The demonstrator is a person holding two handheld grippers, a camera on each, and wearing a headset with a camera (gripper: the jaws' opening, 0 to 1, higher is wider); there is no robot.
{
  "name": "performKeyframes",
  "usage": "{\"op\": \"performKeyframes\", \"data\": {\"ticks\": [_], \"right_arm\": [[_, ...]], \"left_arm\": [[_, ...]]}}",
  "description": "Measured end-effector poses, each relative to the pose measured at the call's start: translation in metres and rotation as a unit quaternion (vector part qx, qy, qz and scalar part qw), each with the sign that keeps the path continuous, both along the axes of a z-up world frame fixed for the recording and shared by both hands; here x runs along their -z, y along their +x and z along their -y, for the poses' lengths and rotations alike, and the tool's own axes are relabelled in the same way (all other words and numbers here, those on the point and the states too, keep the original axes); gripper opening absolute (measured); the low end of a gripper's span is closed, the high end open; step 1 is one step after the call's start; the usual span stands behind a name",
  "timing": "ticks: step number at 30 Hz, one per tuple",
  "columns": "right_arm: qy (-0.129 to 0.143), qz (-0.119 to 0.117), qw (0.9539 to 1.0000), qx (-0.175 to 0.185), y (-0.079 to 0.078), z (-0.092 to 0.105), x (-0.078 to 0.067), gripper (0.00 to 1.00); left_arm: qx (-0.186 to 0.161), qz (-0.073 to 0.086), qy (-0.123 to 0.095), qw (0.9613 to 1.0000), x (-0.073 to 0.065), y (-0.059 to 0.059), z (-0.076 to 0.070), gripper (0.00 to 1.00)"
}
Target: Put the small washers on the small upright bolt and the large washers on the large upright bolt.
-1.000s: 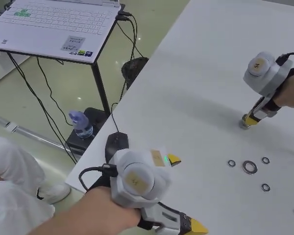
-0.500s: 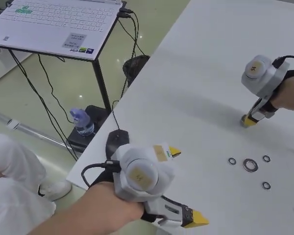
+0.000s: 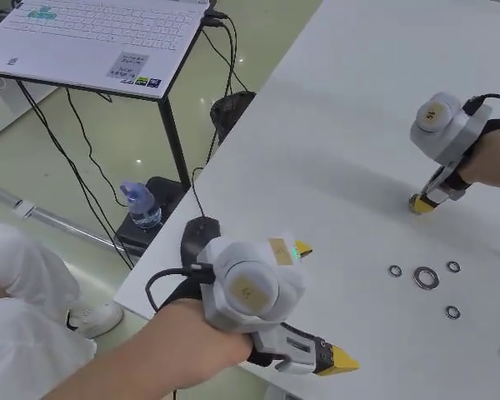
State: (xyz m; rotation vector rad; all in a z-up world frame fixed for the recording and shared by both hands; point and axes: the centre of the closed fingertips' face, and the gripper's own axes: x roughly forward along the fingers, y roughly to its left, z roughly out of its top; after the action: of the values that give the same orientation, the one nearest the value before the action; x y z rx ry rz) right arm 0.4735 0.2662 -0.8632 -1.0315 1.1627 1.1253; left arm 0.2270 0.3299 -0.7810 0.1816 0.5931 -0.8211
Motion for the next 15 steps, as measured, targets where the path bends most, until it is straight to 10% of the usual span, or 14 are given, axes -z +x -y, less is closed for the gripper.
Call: {"op": "performKeyframes", "data": {"ticks": [15], "right_arm": [[-0.002,0.007,0.9997,-0.024,-0.0016,-0.0031,-0.0024,0.24]], "left_arm": [[-0.007,-0.004,0.000,1.0000,0.0033,-0.0029,-0.0007,0.85]]}}
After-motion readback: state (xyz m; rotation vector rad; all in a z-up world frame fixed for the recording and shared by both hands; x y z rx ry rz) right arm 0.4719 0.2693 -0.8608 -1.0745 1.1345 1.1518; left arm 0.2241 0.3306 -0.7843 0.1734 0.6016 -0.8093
